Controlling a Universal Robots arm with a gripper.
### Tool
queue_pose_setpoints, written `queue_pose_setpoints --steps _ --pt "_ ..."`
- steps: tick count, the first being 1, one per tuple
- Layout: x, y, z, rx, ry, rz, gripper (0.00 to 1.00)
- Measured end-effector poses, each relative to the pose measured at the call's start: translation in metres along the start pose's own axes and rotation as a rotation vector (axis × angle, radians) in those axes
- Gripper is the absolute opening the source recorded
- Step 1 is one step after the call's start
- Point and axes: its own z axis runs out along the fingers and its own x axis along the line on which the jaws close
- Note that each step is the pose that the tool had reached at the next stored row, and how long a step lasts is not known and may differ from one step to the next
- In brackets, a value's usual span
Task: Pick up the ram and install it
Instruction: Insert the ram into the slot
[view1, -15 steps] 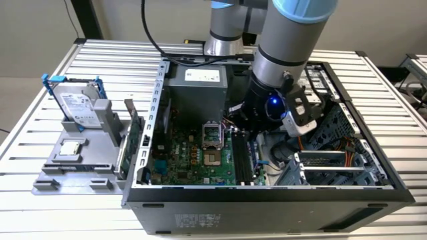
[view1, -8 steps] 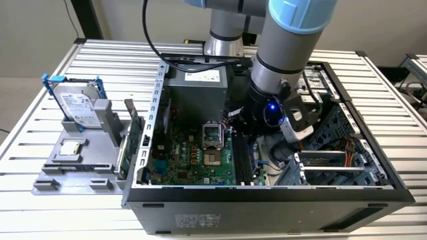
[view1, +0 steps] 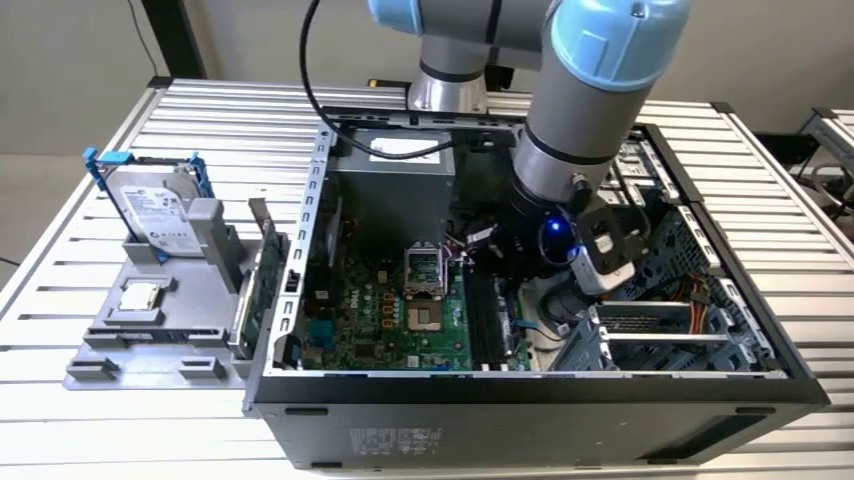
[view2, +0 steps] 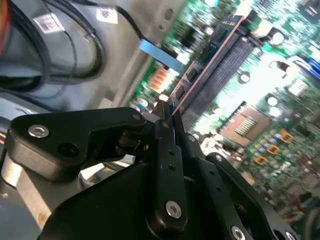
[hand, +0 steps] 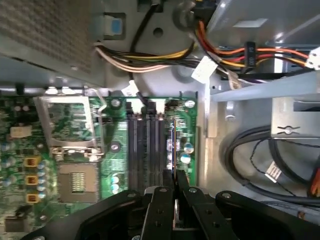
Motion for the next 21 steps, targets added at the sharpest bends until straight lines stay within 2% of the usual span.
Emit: queue_pose_setpoints --steps 3,8,11,13,15,17,21 --pt "0.0122 -0.0003 0.0014 0.0 0.0003 0.0 0.0" --pt "0.0114 -0.0003 0.005 -0.0021 0.0003 0.0 0.0" --pt "0.0027 0.0 0.0056 -0.0024 0.0007 0.0 0.0" --pt "0.0034 0.0 0.0056 -0.0022 0.0007 0.0 0.0" --pt "0.0092 -0.0002 0.0056 -0.0022 0.0006 0.0 0.0" --pt "0.012 -0.0003 0.0056 -0.0022 0.0007 0.0 0.0" --pt "0.0115 -0.0002 0.0057 -0.0021 0.0008 0.0 0.0"
